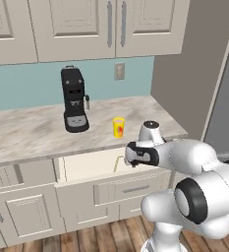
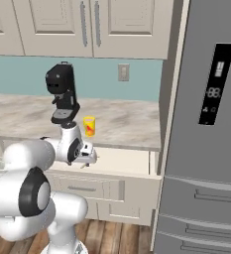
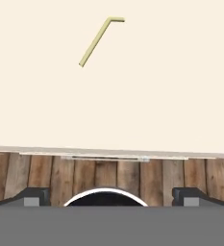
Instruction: Pick up the straw from the right drawer and put it inside the smoothie cup.
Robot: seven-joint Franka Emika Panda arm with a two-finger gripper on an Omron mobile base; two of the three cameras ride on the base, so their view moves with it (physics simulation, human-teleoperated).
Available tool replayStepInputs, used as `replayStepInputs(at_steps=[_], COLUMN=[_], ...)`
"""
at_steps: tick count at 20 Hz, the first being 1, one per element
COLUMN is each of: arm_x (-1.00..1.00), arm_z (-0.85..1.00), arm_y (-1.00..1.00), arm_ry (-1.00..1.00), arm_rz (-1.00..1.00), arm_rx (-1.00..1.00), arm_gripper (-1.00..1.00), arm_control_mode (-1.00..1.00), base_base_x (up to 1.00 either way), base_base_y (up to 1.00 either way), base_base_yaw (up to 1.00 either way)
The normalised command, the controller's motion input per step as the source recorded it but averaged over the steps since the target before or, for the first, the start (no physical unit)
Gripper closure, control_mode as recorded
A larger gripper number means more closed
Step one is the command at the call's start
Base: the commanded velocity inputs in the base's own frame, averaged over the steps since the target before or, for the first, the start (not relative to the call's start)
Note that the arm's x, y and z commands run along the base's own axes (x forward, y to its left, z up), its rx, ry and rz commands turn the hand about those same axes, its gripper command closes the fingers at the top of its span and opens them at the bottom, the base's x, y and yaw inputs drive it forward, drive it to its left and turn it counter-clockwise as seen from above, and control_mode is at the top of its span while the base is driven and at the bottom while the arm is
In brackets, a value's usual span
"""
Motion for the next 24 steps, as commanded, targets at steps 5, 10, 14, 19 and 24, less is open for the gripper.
replayStepInputs(at_steps=[5, 10, 14, 19, 24], arm_x=[0.24, 0.17, 0.17, 0.18, 0.22], arm_z=[-0.02, -0.15, -0.26, -0.29, -0.23], arm_y=[0.00, 0.00, 0.00, 0.00, 0.04], arm_ry=[0.01, 0.00, 0.01, 0.02, 0.04], arm_rz=[0.00, 0.00, 0.00, 0.00, 0.00], arm_rx=[0.00, 0.00, 0.00, 0.00, 0.00], arm_gripper=[-1.00, -1.00, -1.00, -1.00, -1.00], arm_control_mode=[-1.00, -1.00, -1.00, -1.00, -1.00], base_base_x=[0.00, 0.00, 0.00, 0.00, 0.00], base_base_y=[0.00, 0.00, 0.00, 0.00, 0.00], base_base_yaw=[0.00, 0.00, 0.00, 0.00, 0.00])
